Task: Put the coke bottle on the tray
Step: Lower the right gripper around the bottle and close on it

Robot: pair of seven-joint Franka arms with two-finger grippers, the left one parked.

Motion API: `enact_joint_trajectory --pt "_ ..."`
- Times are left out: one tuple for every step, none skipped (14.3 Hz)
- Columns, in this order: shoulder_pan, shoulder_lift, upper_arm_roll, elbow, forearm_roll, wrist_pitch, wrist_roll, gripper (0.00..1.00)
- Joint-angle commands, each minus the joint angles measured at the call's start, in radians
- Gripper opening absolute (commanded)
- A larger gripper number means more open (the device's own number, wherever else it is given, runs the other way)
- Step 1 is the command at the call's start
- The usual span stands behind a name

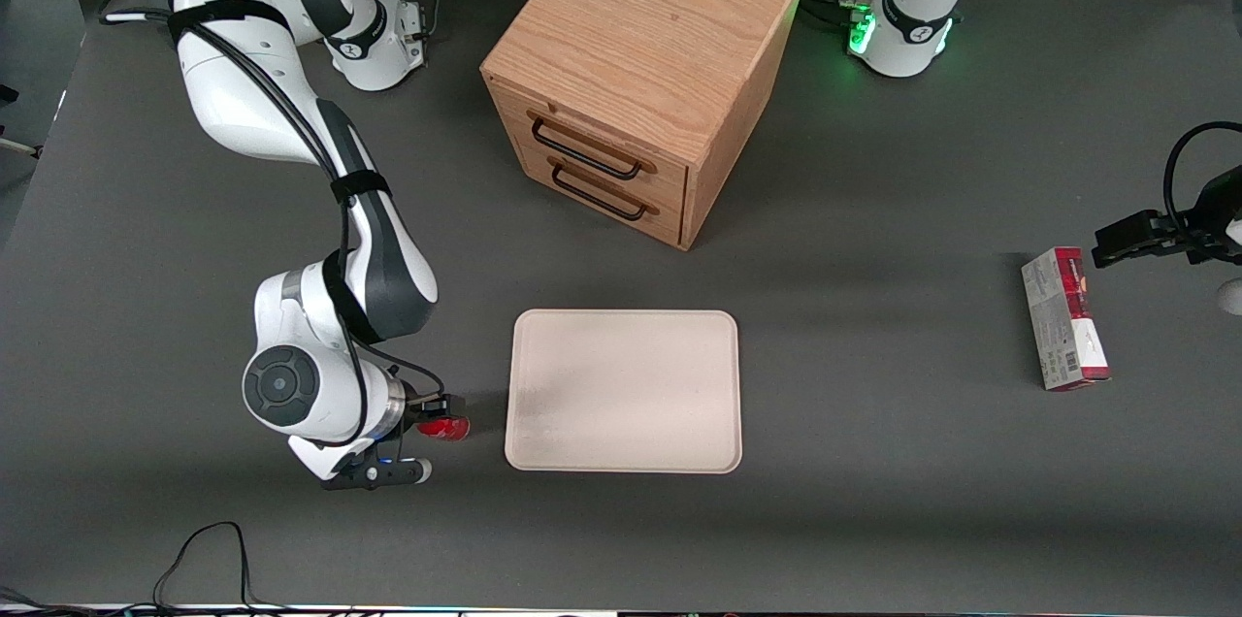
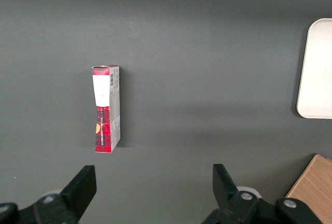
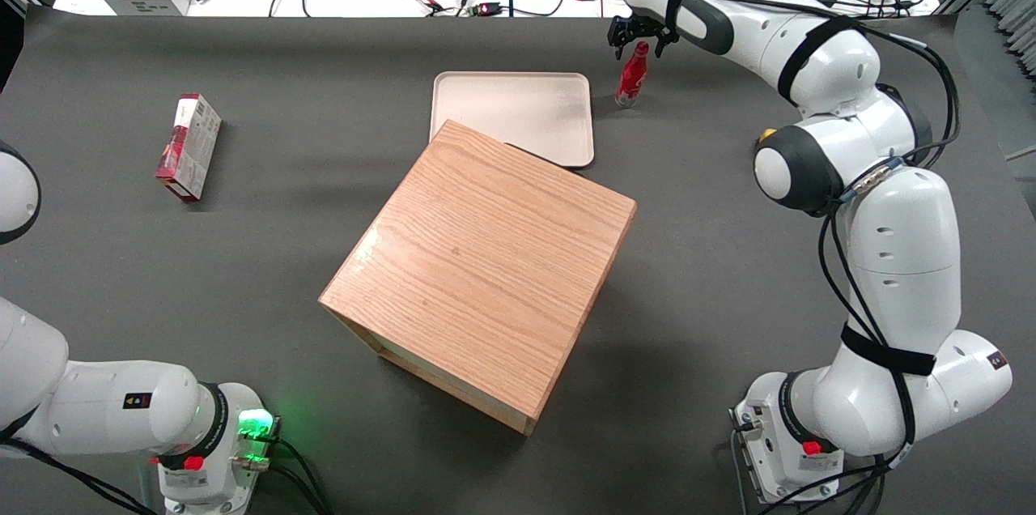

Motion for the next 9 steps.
enact_joint_trajectory --pt "0.0 -0.018 0.0 -0.023 0.018 0.018 -0.024 0.42" --pt "0.0 -0.018 0.002 -0.023 0.018 0.018 -0.026 0.31" --pt "-0.001 -0.018 0.002 -0.023 0.018 0.018 -0.026 0.21" --pt "-0.001 -0.018 0.0 -0.023 0.016 0.016 -0.028 0.14" --pt "-0.001 -0.018 0.0 -0.023 0.016 0.018 -0.028 0.13" --pt "-0.001 -0.018 0.0 -0.023 0.016 0.016 -0.028 0.11" --pt "-0.001 -0.018 0.0 -0.023 0.016 0.018 -0.029 0.09" --pt "-0.001 -0.018 0.0 -0.023 0.015 0.018 -0.029 0.09" --pt "-0.001 -0.021 0.0 -0.021 0.015 0.016 -0.028 0.09"
